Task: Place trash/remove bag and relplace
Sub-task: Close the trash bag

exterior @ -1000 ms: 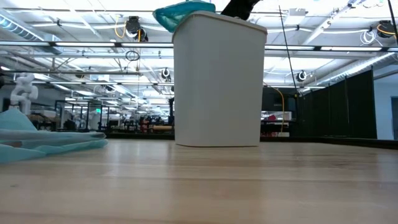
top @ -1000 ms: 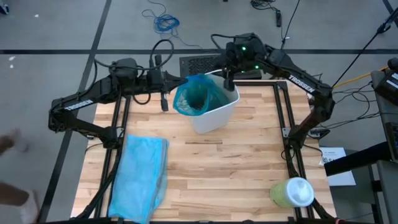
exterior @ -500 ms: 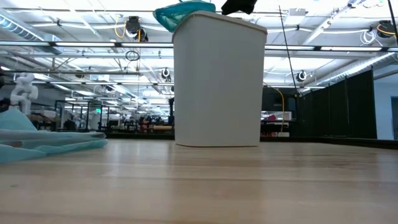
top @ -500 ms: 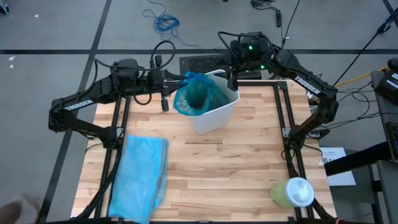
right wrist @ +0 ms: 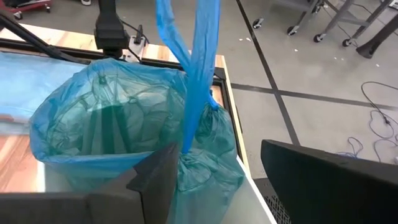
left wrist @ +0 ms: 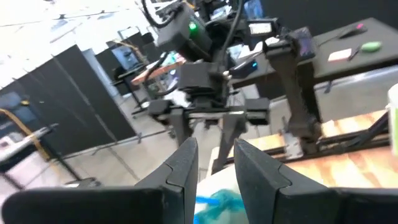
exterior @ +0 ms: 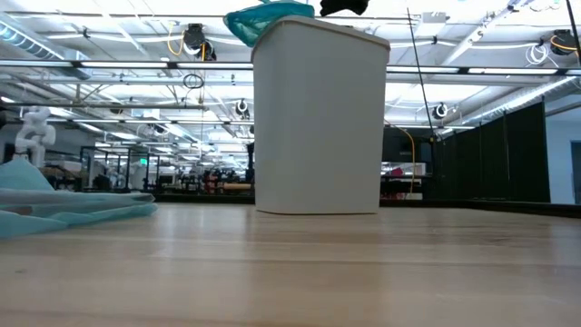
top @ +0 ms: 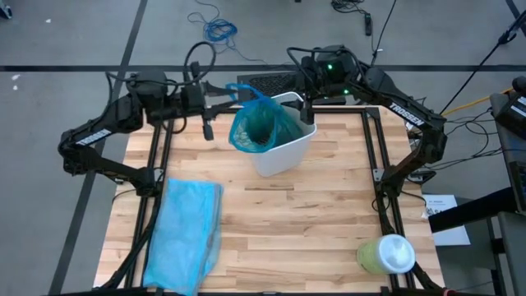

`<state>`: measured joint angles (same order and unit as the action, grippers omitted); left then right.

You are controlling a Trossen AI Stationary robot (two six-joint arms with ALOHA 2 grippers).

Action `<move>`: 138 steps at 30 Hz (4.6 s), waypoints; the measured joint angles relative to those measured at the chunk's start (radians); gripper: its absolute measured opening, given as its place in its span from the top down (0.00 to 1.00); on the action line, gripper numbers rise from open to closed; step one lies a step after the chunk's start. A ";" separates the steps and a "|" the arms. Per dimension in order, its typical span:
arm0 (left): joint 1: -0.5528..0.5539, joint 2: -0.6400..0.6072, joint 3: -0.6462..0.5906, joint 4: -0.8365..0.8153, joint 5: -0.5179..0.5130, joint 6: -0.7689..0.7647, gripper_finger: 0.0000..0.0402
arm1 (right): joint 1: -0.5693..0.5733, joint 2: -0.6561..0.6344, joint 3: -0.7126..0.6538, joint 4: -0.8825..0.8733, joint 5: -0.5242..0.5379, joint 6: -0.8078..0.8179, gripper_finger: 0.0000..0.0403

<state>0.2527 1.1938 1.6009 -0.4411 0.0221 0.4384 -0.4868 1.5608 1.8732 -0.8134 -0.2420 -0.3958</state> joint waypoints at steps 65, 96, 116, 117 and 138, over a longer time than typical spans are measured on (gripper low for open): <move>-0.404 -0.104 0.002 -0.720 -0.313 -0.171 1.00 | 0.677 0.451 -0.002 0.502 1.220 -0.383 0.72; -0.404 -0.156 -0.225 -0.420 -0.507 -0.211 1.00 | 0.627 0.335 0.168 0.496 1.225 -0.382 1.00; -0.279 -0.074 -0.698 0.695 -0.547 -0.091 0.83 | 0.584 0.278 0.167 0.365 1.074 -0.195 1.00; -0.272 -0.064 -0.698 0.712 -0.547 -0.104 0.81 | 0.584 0.278 0.167 0.365 1.074 -0.195 1.00; -0.210 0.077 -0.698 0.923 -0.565 -0.188 0.60 | 0.584 0.279 0.167 0.358 1.074 -0.191 1.00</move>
<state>0.0430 1.2703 0.9031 0.4823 -0.5429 0.2502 0.0975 1.8400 2.0407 -0.4554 0.8321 -0.5873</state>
